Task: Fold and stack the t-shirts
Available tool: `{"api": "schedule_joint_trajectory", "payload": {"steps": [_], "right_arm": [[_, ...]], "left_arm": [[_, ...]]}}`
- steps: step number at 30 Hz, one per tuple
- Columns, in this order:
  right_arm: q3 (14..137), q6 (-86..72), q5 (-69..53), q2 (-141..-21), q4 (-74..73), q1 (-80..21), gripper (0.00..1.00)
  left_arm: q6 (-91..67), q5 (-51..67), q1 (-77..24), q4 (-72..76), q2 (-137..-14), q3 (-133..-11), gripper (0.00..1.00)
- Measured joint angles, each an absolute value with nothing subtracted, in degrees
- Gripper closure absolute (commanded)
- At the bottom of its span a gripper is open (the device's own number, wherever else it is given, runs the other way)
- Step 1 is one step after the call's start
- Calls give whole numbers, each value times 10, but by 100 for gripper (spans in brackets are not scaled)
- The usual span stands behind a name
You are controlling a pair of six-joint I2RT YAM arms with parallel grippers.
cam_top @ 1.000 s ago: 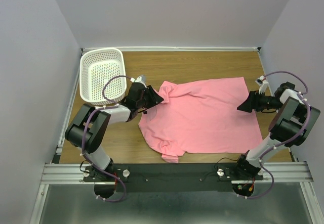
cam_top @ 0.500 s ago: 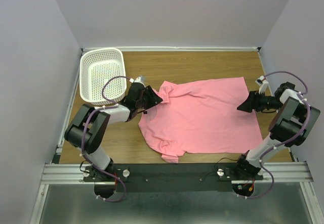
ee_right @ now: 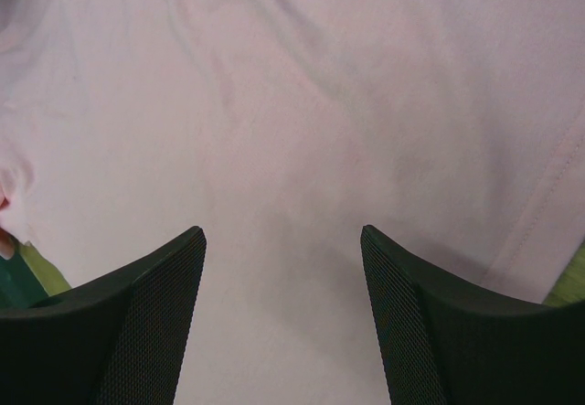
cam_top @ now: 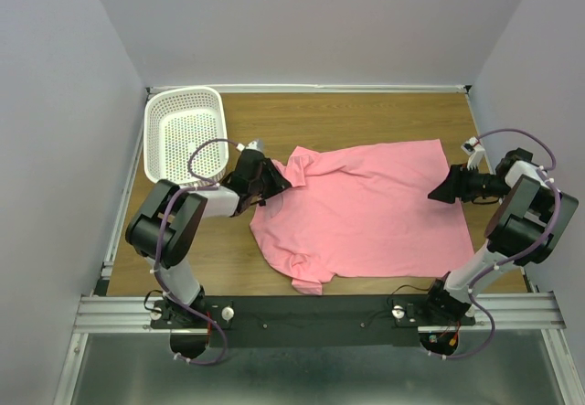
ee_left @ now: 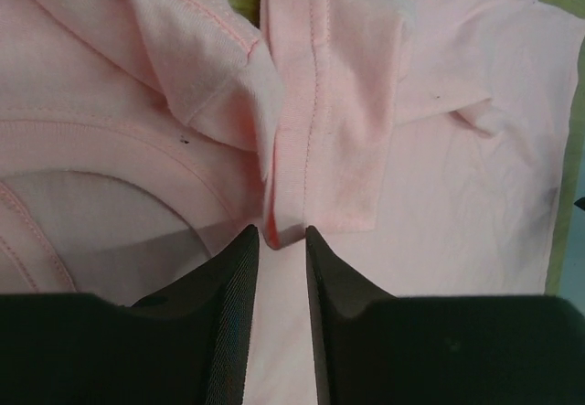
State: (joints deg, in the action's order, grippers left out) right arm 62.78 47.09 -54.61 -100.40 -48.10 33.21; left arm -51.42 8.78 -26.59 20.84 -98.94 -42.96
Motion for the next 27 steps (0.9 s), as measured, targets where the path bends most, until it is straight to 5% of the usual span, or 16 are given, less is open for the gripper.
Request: {"api": "schedule_joint_trajectory", "payload": {"steps": [5,13,14,27], "right_arm": [[628,471,-546,-1004,-481,332,21],[653,469,-535,-1004,-485,332,17],[668,459,-535,-1004,-486,332,0],[818,223,-513,-1143,-314,289,3]], "left_arm": [[-514,87,-266,209,-988,-434,100],[-494,87,-266,205,-931,-432,100],[-489,87,-266,206,-921,-430,100],[-420,88,-266,219,-871,-422,100]]}}
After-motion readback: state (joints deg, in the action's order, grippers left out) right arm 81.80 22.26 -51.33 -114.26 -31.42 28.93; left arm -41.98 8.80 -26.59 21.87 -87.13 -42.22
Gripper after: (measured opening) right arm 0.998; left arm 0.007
